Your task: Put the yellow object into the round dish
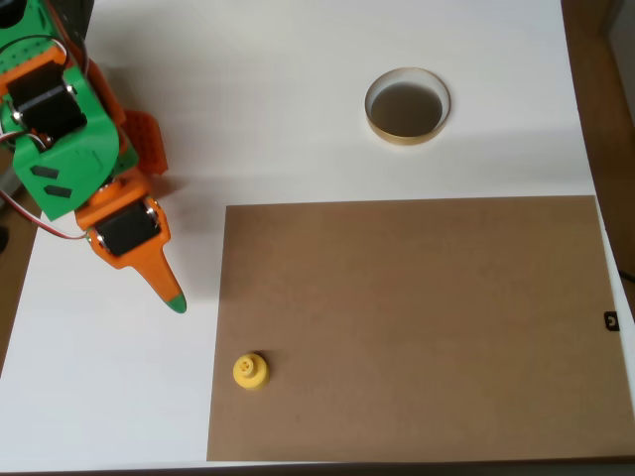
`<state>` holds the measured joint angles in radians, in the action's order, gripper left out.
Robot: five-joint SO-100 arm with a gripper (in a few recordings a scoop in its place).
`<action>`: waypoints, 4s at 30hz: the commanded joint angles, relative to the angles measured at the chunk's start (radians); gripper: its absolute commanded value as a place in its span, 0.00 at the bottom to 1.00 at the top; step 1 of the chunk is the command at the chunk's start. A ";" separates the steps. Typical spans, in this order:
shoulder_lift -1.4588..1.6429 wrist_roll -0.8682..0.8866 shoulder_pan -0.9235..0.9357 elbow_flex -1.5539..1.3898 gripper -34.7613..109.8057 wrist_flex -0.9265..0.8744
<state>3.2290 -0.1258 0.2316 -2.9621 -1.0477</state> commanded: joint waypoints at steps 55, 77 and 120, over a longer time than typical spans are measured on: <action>-0.856 -0.132 -0.064 0.699 0.47 -0.002; -1.588 -0.043 -0.115 1.212 0.46 -0.238; -1.796 -0.067 -0.063 1.259 0.28 -0.140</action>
<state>1.4128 -0.1887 0.1488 -1.7549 -1.1888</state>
